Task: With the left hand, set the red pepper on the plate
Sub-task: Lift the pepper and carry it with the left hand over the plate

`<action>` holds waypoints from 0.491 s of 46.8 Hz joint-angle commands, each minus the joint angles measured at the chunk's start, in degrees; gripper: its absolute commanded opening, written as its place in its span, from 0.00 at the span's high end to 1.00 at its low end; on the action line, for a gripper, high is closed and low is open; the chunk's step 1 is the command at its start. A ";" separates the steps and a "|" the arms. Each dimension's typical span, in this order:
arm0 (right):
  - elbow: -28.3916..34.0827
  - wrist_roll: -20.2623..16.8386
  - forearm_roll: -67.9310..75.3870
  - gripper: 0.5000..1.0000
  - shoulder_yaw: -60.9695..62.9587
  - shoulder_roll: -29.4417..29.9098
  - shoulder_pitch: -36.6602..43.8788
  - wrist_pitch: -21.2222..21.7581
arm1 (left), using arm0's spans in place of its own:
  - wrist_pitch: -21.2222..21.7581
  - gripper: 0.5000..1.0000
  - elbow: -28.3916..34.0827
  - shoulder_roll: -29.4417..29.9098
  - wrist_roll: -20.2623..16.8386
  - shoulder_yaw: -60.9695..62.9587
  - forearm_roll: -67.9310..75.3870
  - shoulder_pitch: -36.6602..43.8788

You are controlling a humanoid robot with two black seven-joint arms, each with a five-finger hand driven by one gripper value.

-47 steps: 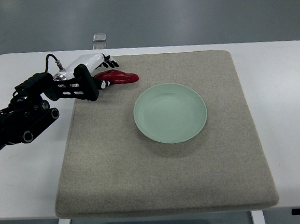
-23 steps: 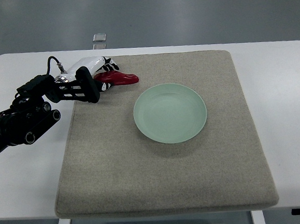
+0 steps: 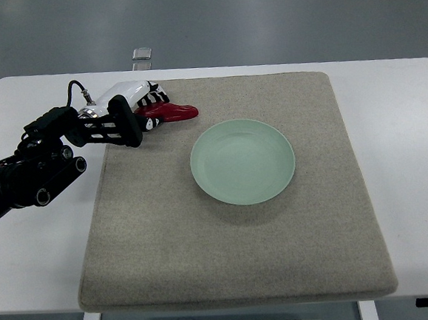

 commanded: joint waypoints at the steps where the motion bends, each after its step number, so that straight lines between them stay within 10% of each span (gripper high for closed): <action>1: 0.00 0.00 0.03 0.14 0.00 0.00 0.00 0.00 | 0.20 1.00 -0.16 -0.03 0.00 -0.15 -0.32 0.00; 23: 0.00 0.00 -0.05 0.14 0.00 0.00 0.00 -0.01 | 4.25 1.00 -5.43 0.15 -0.88 -1.20 -1.73 0.00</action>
